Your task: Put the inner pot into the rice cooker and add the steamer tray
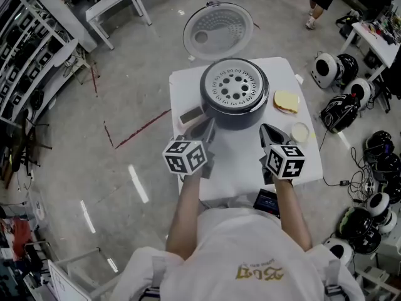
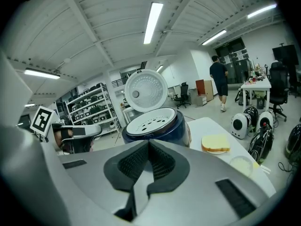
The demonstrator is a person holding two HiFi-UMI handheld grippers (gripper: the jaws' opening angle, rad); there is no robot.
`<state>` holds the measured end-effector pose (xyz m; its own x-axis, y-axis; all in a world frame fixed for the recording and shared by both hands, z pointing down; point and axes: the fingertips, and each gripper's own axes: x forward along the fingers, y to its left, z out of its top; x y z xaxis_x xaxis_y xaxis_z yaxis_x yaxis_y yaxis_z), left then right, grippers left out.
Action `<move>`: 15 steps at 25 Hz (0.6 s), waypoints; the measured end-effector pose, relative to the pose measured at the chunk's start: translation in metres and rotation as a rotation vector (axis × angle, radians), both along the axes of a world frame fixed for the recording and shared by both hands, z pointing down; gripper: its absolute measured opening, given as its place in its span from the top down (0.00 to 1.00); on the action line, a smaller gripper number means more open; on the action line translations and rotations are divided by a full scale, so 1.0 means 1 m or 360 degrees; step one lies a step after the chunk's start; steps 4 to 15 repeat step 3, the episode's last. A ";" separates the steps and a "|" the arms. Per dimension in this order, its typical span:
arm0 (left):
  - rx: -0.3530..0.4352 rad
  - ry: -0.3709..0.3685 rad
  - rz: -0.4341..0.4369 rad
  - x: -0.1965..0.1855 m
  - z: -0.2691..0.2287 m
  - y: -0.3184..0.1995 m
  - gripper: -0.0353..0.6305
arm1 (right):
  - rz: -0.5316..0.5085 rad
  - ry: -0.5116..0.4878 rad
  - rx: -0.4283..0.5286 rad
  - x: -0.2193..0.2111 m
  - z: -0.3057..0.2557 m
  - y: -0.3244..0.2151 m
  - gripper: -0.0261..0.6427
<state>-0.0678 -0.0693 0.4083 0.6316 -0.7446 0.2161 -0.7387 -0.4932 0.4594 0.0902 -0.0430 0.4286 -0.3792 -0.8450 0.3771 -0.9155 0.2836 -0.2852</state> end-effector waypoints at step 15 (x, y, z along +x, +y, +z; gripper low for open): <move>0.0001 0.0002 0.0001 -0.002 0.000 0.001 0.92 | 0.0001 0.0004 0.0000 -0.001 -0.001 0.002 0.94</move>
